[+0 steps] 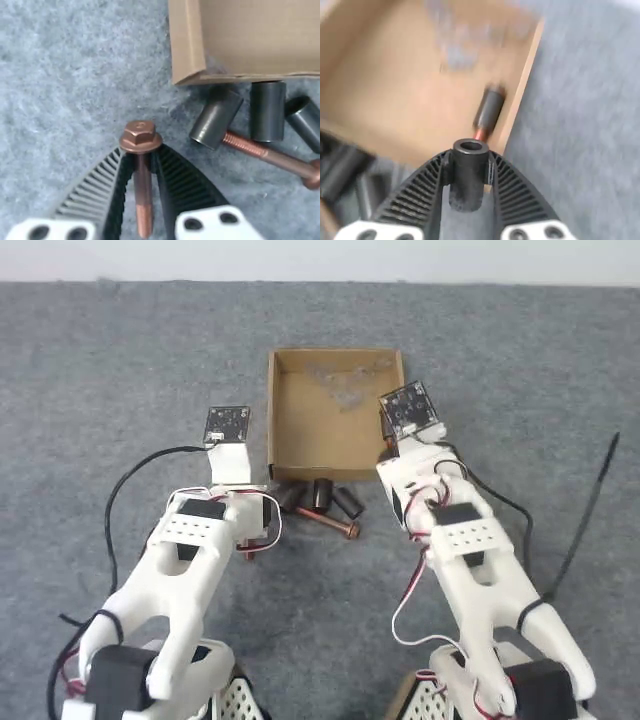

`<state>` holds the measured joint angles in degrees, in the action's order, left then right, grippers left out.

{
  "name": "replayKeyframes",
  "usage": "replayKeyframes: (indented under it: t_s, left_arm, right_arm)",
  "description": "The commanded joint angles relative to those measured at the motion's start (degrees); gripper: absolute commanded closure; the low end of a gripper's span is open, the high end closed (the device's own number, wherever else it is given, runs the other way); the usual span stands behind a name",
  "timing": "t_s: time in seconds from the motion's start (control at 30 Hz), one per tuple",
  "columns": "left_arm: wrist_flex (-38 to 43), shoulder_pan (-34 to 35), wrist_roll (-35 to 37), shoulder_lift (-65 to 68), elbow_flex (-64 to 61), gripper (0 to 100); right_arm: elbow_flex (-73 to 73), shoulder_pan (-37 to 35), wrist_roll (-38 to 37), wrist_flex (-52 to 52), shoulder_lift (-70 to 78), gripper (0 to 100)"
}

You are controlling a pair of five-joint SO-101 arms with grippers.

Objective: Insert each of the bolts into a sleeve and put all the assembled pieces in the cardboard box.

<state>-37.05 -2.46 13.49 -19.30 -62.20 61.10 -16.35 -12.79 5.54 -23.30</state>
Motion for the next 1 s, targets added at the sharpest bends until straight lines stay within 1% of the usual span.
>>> replayKeyframes:
  t_s: [0.0, 0.17, 0.27, 0.3, 0.37, 0.47, 0.53, 0.6, 0.8, 0.97]
  left_arm:
    - [1.5, 0.4, -0.7, -3.2, 0.6, 99]
    - [1.5, 0.4, -0.7, -3.2, 0.6, 99]
    - [1.5, 0.4, -0.7, -3.2, 0.6, 99]
    - [1.5, 0.4, -0.7, -3.2, 0.6, 99]
    - [1.5, 0.4, -0.7, -3.2, 0.6, 99]
    - [1.5, 0.4, -0.7, -3.2, 0.6, 99]
    - [1.5, 0.4, -0.7, -3.2, 0.6, 99]
    - [1.5, 0.4, -0.7, -3.2, 0.6, 99]
    - [1.5, 0.4, -0.7, -3.2, 0.6, 99]
    - [1.5, 0.4, -0.7, -3.2, 0.6, 99]
  right_arm:
    - [1.5, -1.4, 0.5, -16.6, -3.4, 99.2]
    - [3.8, -2.2, 0.7, -29.2, -3.0, 99.2]
    - [3.8, -3.0, 0.8, -36.4, 0.7, 99.2]
    - [3.8, -3.2, 1.0, -39.2, 3.0, 99.2]
    - [3.8, -3.5, 3.8, -45.5, 8.3, 99.2]
    - [3.6, -3.3, 7.4, -58.0, 16.8, 99.2]
    - [3.3, -3.3, 7.6, -66.3, 22.5, 99.2]
    - [2.5, -3.6, 7.5, -72.4, 27.8, 99.2]
    - [1.8, -4.1, 7.6, -84.0, 39.2, 99.2]
    - [7.9, -6.9, 7.6, -92.9, 40.1, 99.2]
